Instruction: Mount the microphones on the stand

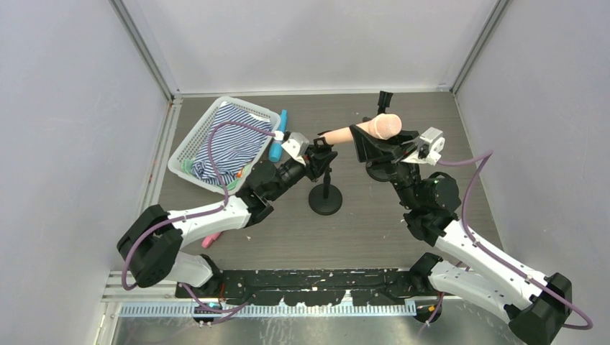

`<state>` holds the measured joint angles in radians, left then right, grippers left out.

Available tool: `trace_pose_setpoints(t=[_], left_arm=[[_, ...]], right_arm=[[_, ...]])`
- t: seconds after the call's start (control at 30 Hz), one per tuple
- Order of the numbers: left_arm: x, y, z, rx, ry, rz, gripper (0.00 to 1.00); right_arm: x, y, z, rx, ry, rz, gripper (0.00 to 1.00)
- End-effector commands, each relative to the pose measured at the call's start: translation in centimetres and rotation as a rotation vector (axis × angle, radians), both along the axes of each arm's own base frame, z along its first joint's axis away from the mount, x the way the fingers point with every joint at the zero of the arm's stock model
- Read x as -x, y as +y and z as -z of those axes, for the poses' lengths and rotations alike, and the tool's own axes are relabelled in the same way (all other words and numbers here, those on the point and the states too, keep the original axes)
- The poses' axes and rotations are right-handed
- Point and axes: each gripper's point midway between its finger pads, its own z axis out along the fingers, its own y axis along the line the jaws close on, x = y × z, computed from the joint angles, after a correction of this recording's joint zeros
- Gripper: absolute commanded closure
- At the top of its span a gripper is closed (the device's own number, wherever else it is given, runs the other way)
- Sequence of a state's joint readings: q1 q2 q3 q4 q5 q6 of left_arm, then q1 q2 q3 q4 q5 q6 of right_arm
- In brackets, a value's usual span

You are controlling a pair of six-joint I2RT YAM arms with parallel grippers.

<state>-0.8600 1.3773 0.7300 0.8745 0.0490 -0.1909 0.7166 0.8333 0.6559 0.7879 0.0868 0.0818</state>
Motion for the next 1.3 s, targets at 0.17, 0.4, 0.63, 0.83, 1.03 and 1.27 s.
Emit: trace_pose_setpoints(t=[0.17,0.4,0.63,0.83,1.03,1.27], left_arm=[[3.4,-2.8,-1.1,0.031,-0.016,0.165,1.0],[3.6,-3.4,-1.0,0.022,-0.021,0.175,1.0],[3.7,-3.9,-1.0,-0.007,-0.03,0.181,1.0],[3.7,-4.0,-1.0,-0.014,-0.035,0.178,1.0],[3.7,-4.1,-1.0,-0.016,-0.036,0.179,1.0],[3.9,-4.4,-0.9,-0.021,-0.037,0.188,1.0]], right_arm=[[-3.9,2.7,11.2,0.199,0.312,0.016,0.99],[-4.3,3.6,14.1,0.287,0.364,0.001,0.99],[-4.7,4.3,16.8,0.41,0.432,-0.008,0.99],[-4.9,4.6,19.4,0.498,0.486,-0.016,0.99],[-4.9,5.1,22.1,0.547,0.536,-0.035,0.99],[-5.0,5.5,24.5,0.587,0.58,-0.052,0.99]])
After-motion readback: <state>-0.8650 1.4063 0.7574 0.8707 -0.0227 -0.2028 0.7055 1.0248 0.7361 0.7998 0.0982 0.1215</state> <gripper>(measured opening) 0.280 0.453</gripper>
